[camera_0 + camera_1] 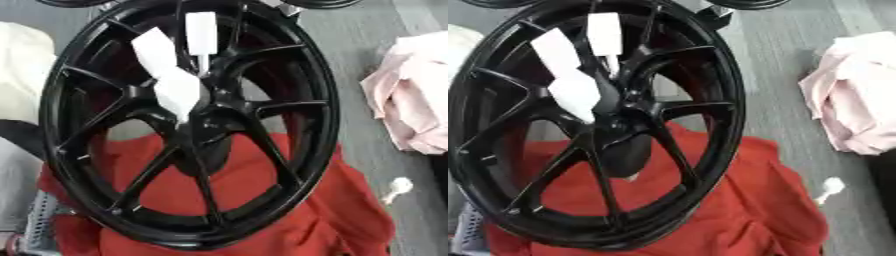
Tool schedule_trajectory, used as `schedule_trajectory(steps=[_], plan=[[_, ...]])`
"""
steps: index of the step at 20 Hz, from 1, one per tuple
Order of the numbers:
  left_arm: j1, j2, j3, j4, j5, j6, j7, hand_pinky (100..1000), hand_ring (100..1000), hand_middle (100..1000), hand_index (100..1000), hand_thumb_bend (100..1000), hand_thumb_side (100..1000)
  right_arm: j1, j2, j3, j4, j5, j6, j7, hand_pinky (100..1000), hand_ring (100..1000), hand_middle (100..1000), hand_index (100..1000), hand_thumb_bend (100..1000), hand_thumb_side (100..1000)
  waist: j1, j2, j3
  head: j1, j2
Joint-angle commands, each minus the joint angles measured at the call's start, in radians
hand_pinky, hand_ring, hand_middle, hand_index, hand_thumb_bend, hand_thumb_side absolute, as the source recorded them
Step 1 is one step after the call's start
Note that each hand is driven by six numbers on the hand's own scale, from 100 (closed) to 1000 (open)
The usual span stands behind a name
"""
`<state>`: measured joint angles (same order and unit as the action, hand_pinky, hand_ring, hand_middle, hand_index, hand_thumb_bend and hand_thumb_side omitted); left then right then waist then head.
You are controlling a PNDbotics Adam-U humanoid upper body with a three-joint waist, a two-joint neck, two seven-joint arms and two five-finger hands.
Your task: Pull the pin out of the wheel hub.
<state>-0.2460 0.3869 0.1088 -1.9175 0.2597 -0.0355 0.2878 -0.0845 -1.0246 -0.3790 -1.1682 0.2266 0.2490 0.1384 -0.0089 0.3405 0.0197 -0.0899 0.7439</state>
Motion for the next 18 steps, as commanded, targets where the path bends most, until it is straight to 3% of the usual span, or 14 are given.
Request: schedule_trajectory(steps=[1, 3, 5, 6, 8, 11, 18], plan=[[-0.004, 0.016, 0.009, -0.018, -0.001, 0.000, -0.001, 797, 738, 694, 871, 112, 864, -0.014, -0.030, -0.021, -0.019, -0.009, -0.010, -0.015, 851, 877, 805, 814, 287, 247, -0.004, -0.022, -0.001, -0.001, -0.008], [-0.004, 0.016, 0.009, -0.018, -0.001, 0.000, -0.001, 797, 738, 694, 871, 112, 865, -0.028, -0.030, -0.022, -0.053, -0.029, -0.019, -0.048, 834, 834, 761, 778, 201, 249, -0.004, -0.022, 0.000, -0.002, -0.008], [-0.004, 0.015, 0.008, -0.018, -0.001, 0.001, -0.002, 797, 739, 694, 871, 112, 865, -0.046, -0.029, -0.022, -0.107, -0.059, -0.025, -0.102, 810, 777, 700, 740, 100, 418, -0.003, -0.022, 0.002, -0.005, -0.008], [-0.004, 0.014, 0.007, -0.018, -0.001, 0.001, -0.003, 797, 739, 694, 871, 111, 864, -0.054, -0.027, -0.020, -0.137, -0.080, -0.028, -0.134, 806, 768, 686, 732, 100, 370, -0.003, -0.022, 0.004, -0.007, -0.009], [-0.005, 0.014, 0.007, -0.019, -0.001, 0.001, -0.004, 797, 739, 694, 871, 111, 864, -0.073, -0.023, -0.011, -0.212, -0.136, -0.037, -0.198, 793, 739, 649, 707, 100, 433, -0.002, -0.022, 0.007, -0.009, -0.009], [-0.008, 0.013, 0.004, -0.020, 0.000, 0.001, -0.006, 797, 740, 695, 871, 111, 864, -0.099, -0.021, 0.023, -0.338, -0.209, -0.044, -0.272, 785, 723, 630, 691, 100, 449, -0.001, -0.021, 0.013, -0.014, -0.010], [-0.018, 0.010, -0.003, -0.021, 0.003, 0.003, -0.015, 797, 741, 695, 871, 110, 862, -0.159, -0.023, 0.125, -0.575, -0.314, -0.016, -0.328, 781, 706, 610, 672, 100, 467, -0.001, -0.020, 0.029, -0.021, -0.015]])
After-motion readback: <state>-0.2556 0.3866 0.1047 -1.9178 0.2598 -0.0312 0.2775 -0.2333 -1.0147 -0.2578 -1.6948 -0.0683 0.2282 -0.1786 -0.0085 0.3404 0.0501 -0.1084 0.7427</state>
